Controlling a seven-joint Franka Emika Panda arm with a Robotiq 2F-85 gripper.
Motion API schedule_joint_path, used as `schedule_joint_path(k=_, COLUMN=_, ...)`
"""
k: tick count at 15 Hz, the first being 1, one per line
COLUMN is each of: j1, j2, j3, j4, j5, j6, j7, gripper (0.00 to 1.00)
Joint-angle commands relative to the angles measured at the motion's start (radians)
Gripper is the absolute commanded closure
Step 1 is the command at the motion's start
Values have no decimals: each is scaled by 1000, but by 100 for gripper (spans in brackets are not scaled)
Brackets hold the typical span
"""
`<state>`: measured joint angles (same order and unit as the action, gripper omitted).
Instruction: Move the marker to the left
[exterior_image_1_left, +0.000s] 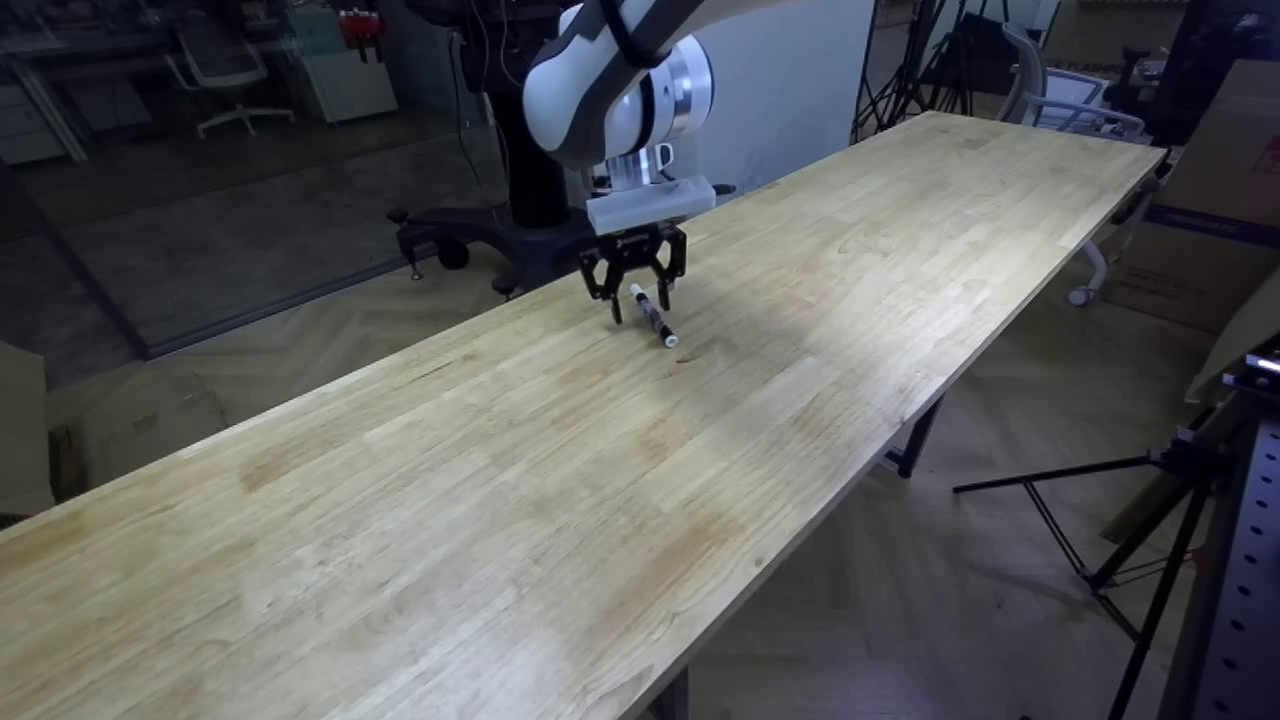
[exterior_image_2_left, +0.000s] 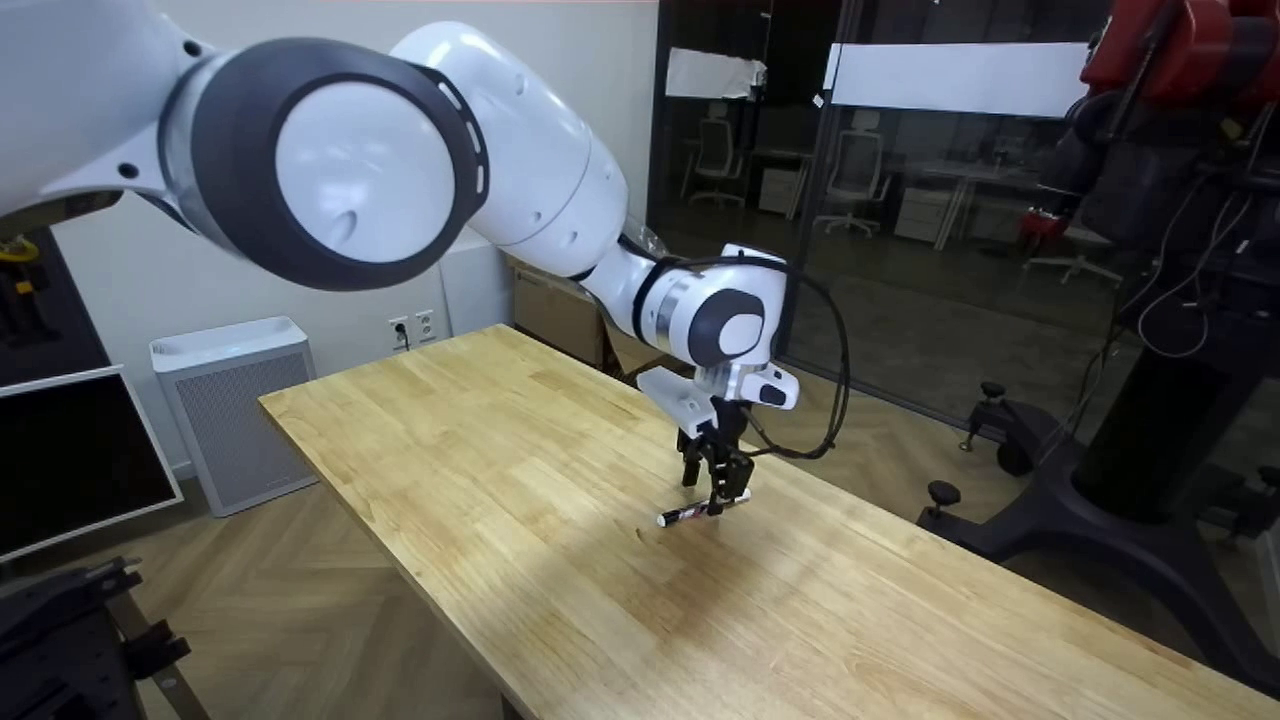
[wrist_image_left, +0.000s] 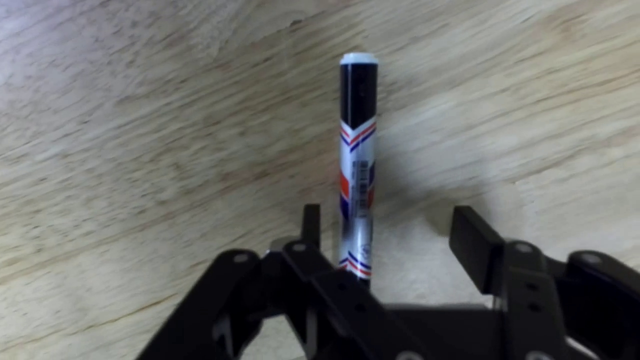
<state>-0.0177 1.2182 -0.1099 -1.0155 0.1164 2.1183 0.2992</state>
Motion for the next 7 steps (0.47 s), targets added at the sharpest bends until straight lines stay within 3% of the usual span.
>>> schedule_joint_path(k=1, j1=32, j2=-80, j3=-21, j4=-107, j5=0, j6=45, j7=65, gripper=2)
schedule_joint_path(k=7, j1=48, j2=-180, j3=-6, j4=-237, j5=4, j6=86, j7=132, gripper=0)
